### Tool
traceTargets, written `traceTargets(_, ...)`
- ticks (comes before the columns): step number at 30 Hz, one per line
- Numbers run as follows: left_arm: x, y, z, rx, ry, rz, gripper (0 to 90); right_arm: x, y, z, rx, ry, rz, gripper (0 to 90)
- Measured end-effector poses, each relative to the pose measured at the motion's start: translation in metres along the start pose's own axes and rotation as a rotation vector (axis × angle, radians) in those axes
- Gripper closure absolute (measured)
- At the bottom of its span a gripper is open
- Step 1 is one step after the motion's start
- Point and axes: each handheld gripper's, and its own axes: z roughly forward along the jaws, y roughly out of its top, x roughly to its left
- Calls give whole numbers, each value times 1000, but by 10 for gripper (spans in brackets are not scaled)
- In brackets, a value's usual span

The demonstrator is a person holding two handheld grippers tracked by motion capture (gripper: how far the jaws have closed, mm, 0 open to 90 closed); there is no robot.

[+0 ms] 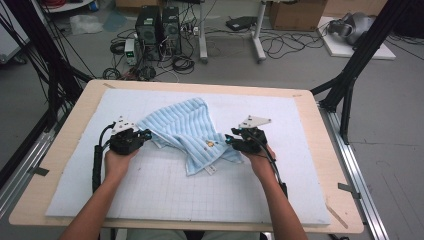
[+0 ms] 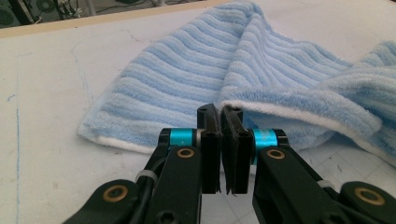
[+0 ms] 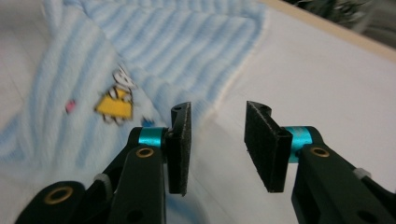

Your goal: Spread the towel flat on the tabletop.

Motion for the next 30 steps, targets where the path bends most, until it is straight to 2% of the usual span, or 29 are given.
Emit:
traceTargets(1, 0, 0, 0, -2, -2, -3, 861, 0, 4, 17, 34, 42, 22, 581)
traceTargets(2, 1, 0, 0, -2, -4, -3, 861, 0, 4, 17, 34, 42, 22, 581)
traceTargets(4, 1, 0, 0, -1, -4, -6, 862, 1, 4, 31, 95, 70, 18, 635)
traceTargets(6, 2, -1, 0, -1, -5, -12, 864, 3, 3, 37, 144, 56, -11, 846)
traceTargets(7, 3, -1, 0, 3, -6, -15, 866, 3, 2, 36, 157, -6, -30, 861)
traceTargets(8, 3, -1, 1, 4, -5, -18, 866, 1, 2, 34, 155, -36, -31, 862)
traceTargets(9, 3, -1, 1, 9, -2, -16, 866, 1, 2, 34, 155, -36, -31, 862)
traceTargets(10, 4, -2, 3, 7, 0, -21, 868, -4, 1, 30, 170, -92, -25, 863)
traceTargets(11, 4, -2, 4, 8, 3, -27, 868, -4, 1, 30, 170, -92, -25, 863)
traceTargets(15, 6, -3, 13, 11, 5, -39, 870, -18, -1, 18, 164, -206, 6, 863)
traceTargets(16, 4, -3, 15, 14, 2, -30, 870, -21, -1, 14, 154, -264, 3, 863)
traceTargets(17, 2, -2, 17, 18, -5, -20, 870, -21, -1, 14, 154, -264, 3, 863)
traceTargets(18, -1, -2, 19, 18, -2, -8, 864, -20, 1, 12, 143, -323, -5, 863)
traceTargets(19, -4, -2, 21, 21, 9, 2, 830, -20, 2, 12, 136, -344, -10, 862)
traceTargets(20, -6, -2, 21, 30, 28, 8, 830, -20, 2, 12, 136, -344, -10, 862)
traceTargets(21, -6, -2, 22, 33, 46, -8, 654, -19, 2, 13, 139, -340, 0, 853)
traceTargets(23, -3, -2, 20, 44, 53, -32, 571, -18, -1, 12, 124, -327, 7, 803)
traceTargets(25, -1, -2, 16, 50, 62, -32, 546, -17, -3, 10, 111, -326, 12, 770)
traceTargets(26, -1, -2, 14, 46, 65, -43, 493, -17, -8, 3, 79, -316, 42, 714)
traceTargets(27, 0, -3, 11, 40, 67, -48, 493, -17, -8, 3, 79, -316, 42, 714)
traceTargets(29, 0, -5, 6, 35, 70, -45, 492, -19, -15, -6, 45, -296, 85, 679)
traceTargets(30, 0, -5, 4, 31, 73, -48, 488, -21, -18, -11, 46, -284, 113, 654)
